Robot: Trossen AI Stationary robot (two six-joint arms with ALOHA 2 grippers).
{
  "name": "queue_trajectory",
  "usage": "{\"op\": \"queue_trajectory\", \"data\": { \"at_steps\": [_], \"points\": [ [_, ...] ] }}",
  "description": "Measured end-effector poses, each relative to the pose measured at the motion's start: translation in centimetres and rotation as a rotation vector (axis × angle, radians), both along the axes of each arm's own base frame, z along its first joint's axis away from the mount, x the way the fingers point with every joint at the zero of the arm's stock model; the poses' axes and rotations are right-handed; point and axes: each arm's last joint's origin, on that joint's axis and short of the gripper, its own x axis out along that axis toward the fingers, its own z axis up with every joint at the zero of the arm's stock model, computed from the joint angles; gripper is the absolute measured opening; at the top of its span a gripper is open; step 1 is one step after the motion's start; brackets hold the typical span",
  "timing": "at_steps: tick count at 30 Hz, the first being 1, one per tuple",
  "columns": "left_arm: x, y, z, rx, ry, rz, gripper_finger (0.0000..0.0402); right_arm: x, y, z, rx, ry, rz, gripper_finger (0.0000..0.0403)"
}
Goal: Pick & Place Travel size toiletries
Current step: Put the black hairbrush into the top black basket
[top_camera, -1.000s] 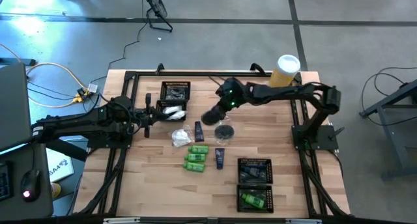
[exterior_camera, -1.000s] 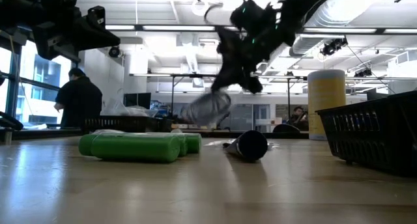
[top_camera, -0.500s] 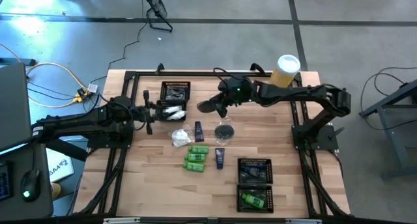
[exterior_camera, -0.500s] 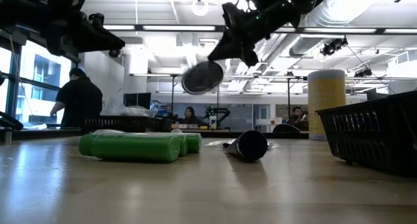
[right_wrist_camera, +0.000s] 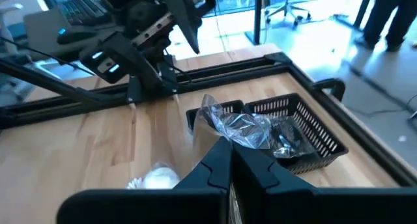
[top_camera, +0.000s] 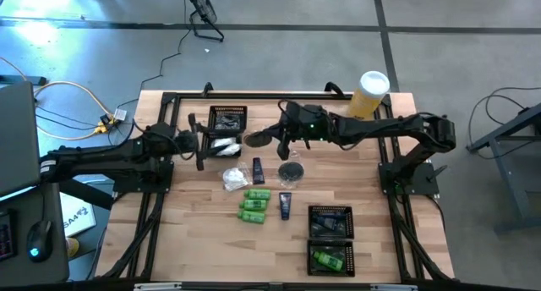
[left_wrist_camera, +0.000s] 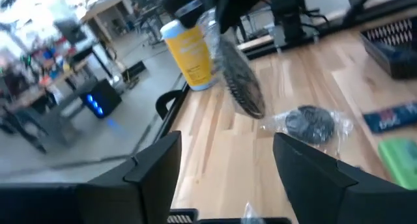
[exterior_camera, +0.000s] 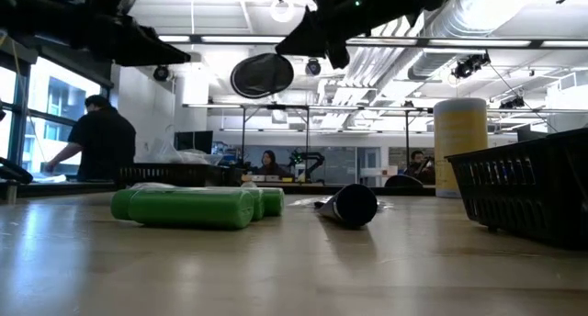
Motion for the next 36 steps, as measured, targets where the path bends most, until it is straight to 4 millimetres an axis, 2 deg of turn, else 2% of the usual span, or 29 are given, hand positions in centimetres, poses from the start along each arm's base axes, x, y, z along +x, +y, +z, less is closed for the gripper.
{"op": "queue_trajectory", "data": {
  "at_steps": [8,14,20,27,36],
  "points": [
    [0.9,0.3,-0.4,-0.213,-0.037,0.042,0.0225,0.2,0.7,0.2,-0.052,-0.011,-0.004,0.0002],
    [0.7,0.7,-0.1,-0.19,-0.037,0.029,0.0212,0.2,0.6,0.2,-0.073,-0.007,-0.033,0.0002],
    [-0.1,2.5,0.1,-0.223,-0.045,-0.034,0.0196,0.2,0.6,0.3,-0.087,-0.021,-0.03,0.0002],
    [-0.6,4.1,-0.3,-0.259,-0.025,-0.024,0.0189,0.2,0.6,0.3,-0.087,-0.022,-0.02,0.0002],
    [1.1,5.4,-1.7,-0.373,0.015,-0.061,0.0189,0.4,0.6,0.4,-0.137,-0.035,-0.009,0.0002]
  ]
}}
